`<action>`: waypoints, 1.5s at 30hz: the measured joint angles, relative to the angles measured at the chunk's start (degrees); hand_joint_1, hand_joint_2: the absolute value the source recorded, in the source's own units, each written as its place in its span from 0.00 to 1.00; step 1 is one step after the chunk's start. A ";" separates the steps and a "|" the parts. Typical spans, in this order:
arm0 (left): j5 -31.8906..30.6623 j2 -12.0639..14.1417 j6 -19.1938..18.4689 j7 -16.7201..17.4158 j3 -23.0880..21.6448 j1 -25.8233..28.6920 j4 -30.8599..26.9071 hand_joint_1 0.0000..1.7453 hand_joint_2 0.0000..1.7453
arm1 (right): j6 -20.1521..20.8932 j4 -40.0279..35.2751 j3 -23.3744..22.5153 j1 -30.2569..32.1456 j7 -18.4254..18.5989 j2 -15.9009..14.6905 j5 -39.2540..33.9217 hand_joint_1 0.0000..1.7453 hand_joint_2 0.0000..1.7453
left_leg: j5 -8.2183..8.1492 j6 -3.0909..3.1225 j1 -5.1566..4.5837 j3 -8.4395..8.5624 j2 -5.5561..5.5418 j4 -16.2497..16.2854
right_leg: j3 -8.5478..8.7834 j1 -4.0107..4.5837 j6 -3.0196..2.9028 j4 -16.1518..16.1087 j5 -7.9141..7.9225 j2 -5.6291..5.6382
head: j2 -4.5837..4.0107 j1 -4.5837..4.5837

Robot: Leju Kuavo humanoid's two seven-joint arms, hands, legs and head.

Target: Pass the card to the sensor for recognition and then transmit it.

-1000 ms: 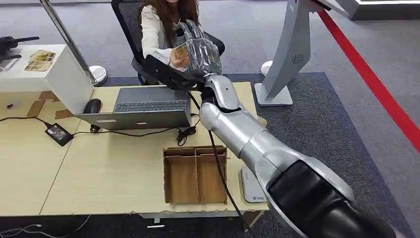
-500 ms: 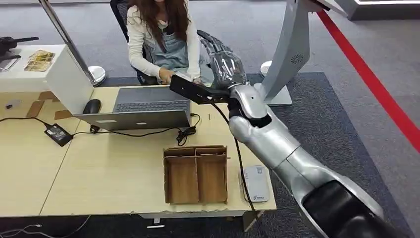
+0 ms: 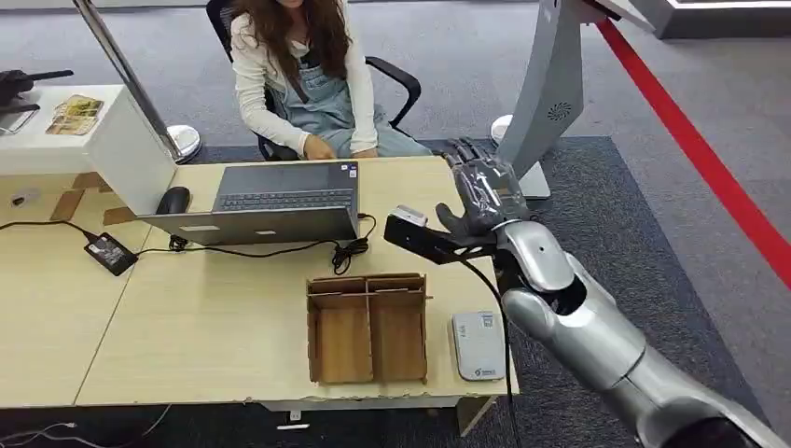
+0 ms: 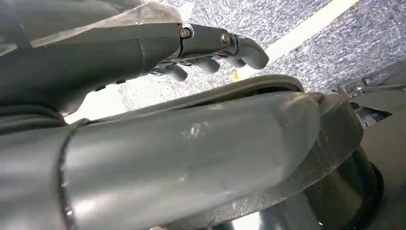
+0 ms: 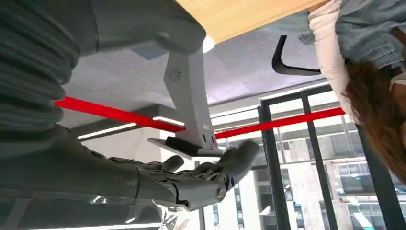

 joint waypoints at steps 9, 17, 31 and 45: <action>-0.18 -0.15 0.00 1.16 0.24 -0.02 0.02 0.00 0.00 | 2.32 -8.48 1.20 3.05 0.50 -2.58 -1.51 0.60 1.00 | 0.01 -0.01 0.00 -0.03 0.00 0.00 | 0.00 0.00 0.00 0.00 0.00 0.00 | 0.02 0.00; -0.37 -0.42 0.00 1.27 0.24 -0.04 0.02 0.00 0.00 | 2.95 -11.37 2.71 5.12 0.28 -2.21 -1.79 0.24 1.00 | 0.01 -0.01 0.00 -0.08 -0.01 -0.01 | 0.00 0.00 0.00 0.00 0.00 -0.02 | 0.00 0.00; 0.90 -0.76 0.20 1.01 0.55 -0.03 0.11 0.00 0.00 | 2.58 -11.13 5.22 7.10 -0.79 -0.88 -2.69 0.53 1.00 | 0.01 -0.01 0.01 -0.09 0.00 -0.01 | 0.00 0.00 0.00 0.00 0.00 -0.03 | 0.00 0.00; 2.16 -0.55 0.15 0.74 1.64 -0.02 0.24 0.00 0.00 | 2.43 -9.23 6.64 7.93 -0.81 -0.31 -2.49 0.71 1.00 | 0.01 -0.01 0.01 -0.09 0.00 -0.01 | 0.00 0.00 0.00 0.00 0.00 -0.03 | 0.00 0.00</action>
